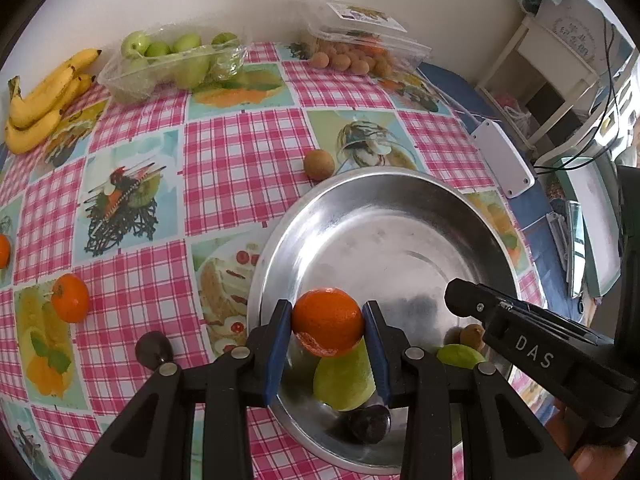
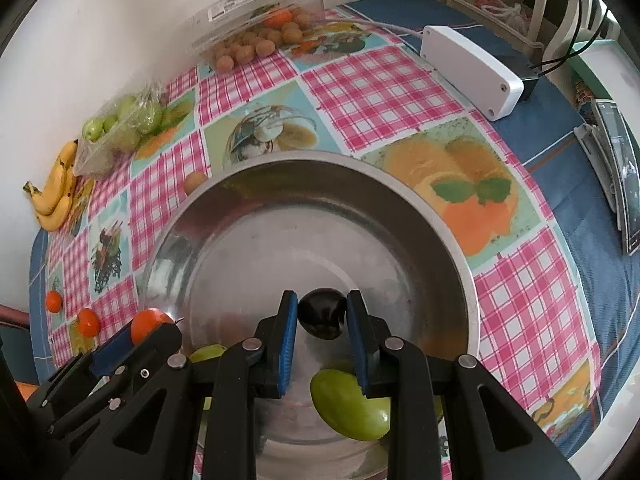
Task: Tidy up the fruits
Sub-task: 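Lower the orange into the bowl and open the left tool while the right tool releases the plum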
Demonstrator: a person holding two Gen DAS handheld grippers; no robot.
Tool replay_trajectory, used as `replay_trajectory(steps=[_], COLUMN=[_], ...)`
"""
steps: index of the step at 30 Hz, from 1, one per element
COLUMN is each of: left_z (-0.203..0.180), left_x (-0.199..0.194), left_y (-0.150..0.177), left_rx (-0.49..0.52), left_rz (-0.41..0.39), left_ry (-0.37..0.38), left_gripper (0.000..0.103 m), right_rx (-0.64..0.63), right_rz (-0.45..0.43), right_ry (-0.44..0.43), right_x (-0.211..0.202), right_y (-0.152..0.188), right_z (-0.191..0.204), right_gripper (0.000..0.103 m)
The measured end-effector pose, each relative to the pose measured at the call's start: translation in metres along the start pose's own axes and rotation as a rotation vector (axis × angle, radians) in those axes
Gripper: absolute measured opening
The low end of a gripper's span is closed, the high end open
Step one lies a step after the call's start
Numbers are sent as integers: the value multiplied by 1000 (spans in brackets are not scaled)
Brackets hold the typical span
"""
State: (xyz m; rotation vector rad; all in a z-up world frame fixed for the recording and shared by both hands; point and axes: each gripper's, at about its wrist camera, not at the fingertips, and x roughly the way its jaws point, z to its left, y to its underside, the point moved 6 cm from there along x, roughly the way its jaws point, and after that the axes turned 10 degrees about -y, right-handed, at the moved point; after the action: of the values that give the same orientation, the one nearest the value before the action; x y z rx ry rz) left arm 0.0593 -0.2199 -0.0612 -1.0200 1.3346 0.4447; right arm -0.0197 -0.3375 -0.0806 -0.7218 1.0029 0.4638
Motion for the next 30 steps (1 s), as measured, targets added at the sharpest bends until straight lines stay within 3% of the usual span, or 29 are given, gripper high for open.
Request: replay_trajectory(steps=[30], left_z=[6], left_x=[14], left_y=[6], left_rx=[-20], left_rz=[51], left_ry=[-21], left_gripper=[39], right_rx=[-2], right_rz=[71], right_ry=[17], right_x=[19], right_y=[8], right_z=[-1], right_gripper=[27])
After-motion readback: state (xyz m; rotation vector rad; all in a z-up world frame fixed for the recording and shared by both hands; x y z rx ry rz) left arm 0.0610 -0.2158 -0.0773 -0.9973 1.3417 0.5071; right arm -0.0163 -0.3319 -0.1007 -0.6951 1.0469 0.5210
